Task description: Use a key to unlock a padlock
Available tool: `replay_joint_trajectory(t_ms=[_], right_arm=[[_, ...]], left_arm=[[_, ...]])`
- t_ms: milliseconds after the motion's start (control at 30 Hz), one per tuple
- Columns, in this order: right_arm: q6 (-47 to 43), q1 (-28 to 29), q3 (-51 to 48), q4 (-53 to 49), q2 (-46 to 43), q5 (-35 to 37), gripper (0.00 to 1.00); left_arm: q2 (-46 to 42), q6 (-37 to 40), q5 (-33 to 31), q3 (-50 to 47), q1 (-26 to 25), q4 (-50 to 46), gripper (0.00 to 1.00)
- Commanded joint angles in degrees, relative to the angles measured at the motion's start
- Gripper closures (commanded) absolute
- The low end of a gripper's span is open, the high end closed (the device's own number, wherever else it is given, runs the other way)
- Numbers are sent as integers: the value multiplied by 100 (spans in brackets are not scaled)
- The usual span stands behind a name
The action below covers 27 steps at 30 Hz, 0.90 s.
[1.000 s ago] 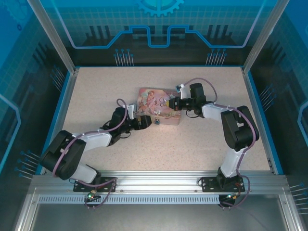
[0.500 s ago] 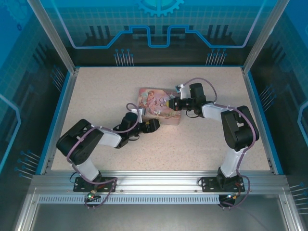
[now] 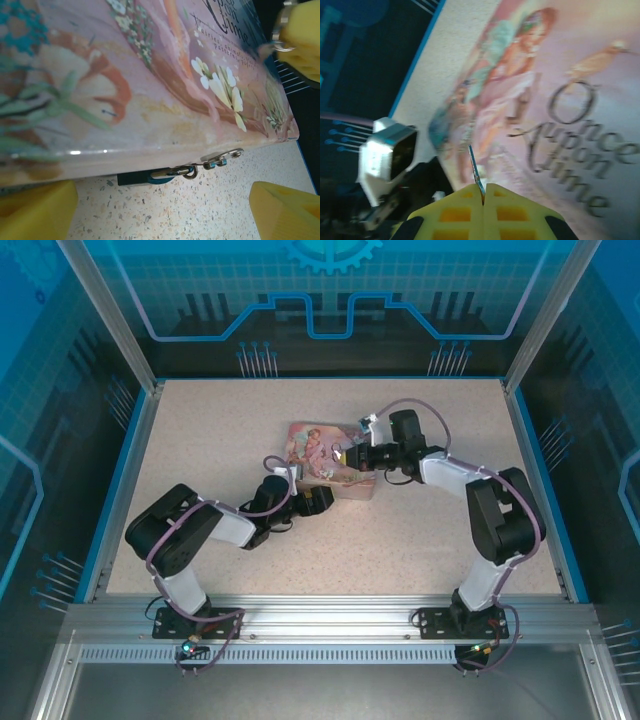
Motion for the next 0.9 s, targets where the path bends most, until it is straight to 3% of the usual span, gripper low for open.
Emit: replay_joint_trajectory(t_ms=[0, 200, 600, 867], right_arm=[[553, 58, 81, 211, 117, -406, 100], [523, -3, 438, 12, 660, -231, 100], [-290, -286, 640, -883, 760, 653, 100], [-669, -285, 737, -1312, 903, 890, 100]], left_arm=[[4, 12, -26, 26, -48, 146, 10], [32, -5, -39, 36, -43, 125, 10], [108, 28, 4, 90, -48, 181, 11], [548, 32, 17, 234, -110, 898, 15]])
